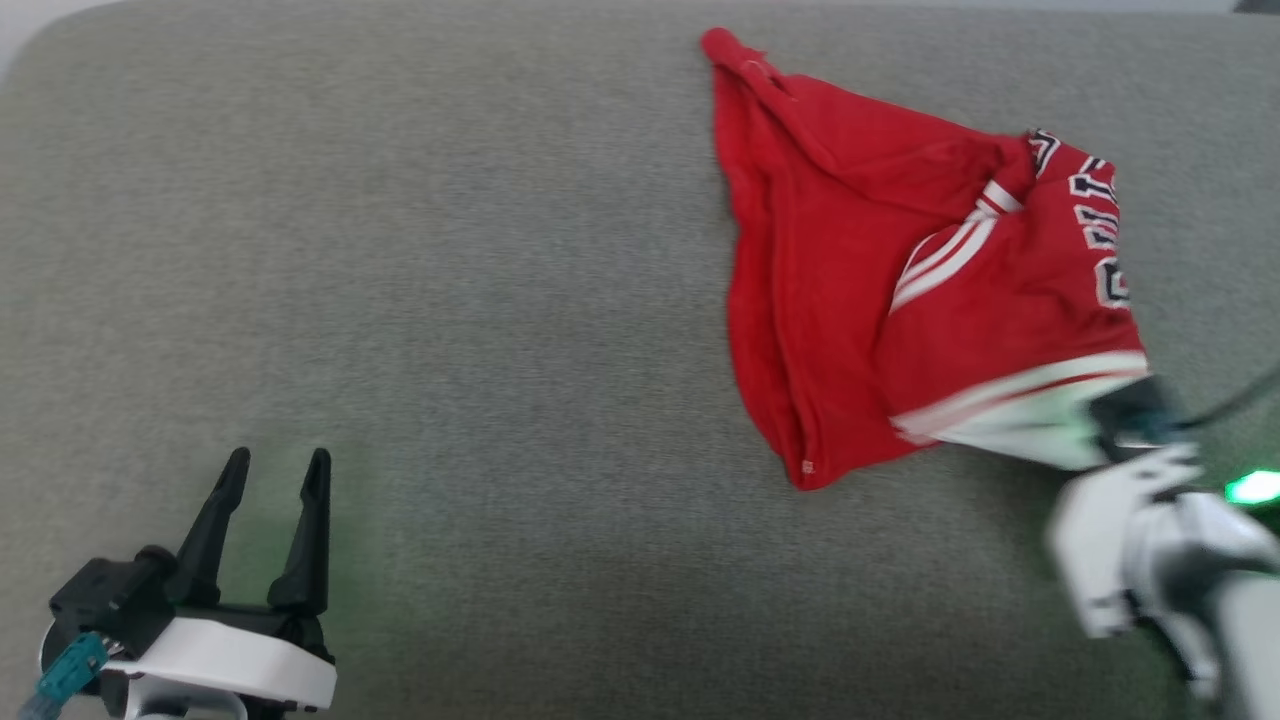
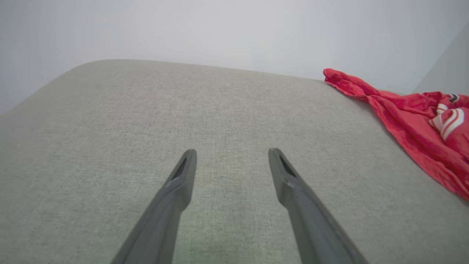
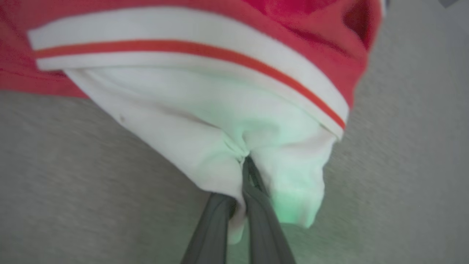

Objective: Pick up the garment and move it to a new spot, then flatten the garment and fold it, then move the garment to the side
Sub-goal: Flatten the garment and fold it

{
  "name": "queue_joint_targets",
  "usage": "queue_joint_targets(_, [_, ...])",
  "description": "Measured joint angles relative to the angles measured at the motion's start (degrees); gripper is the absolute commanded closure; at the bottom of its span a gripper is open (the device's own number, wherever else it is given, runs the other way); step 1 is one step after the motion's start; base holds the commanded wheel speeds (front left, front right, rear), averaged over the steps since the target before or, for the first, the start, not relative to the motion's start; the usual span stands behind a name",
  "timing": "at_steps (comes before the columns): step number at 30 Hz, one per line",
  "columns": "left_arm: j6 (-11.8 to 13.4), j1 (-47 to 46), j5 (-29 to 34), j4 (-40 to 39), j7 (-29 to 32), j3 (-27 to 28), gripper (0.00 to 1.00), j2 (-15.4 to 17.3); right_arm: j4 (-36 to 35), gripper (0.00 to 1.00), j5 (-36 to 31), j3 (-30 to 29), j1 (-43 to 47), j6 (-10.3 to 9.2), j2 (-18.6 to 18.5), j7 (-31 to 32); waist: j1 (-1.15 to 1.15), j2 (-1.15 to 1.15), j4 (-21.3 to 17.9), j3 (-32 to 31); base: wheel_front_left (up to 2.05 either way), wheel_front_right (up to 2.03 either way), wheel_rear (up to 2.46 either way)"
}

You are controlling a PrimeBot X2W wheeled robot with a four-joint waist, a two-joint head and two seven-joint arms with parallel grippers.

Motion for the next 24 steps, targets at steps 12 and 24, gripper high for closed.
queue_joint_targets(12, [0.0,-2.5,-1.3,-1.1,0.0,-3.4,0.00,2.8,-4.4,1.00,-2.5,-28.1,6.7,-0.01,-3.6,-0.1,0.00,0.00,-2.8,2.7,0.00,0.00,0.00])
queue_joint_targets(24, [0.0,-4.2,-2.5,-1.2,0.0,-5.5,0.00,5.8,3.9,0.32,-8.5,-40.0,3.6,-0.01,2.1,-9.0,0.00,0.00,-2.3,3.6,0.00,0.00,0.00])
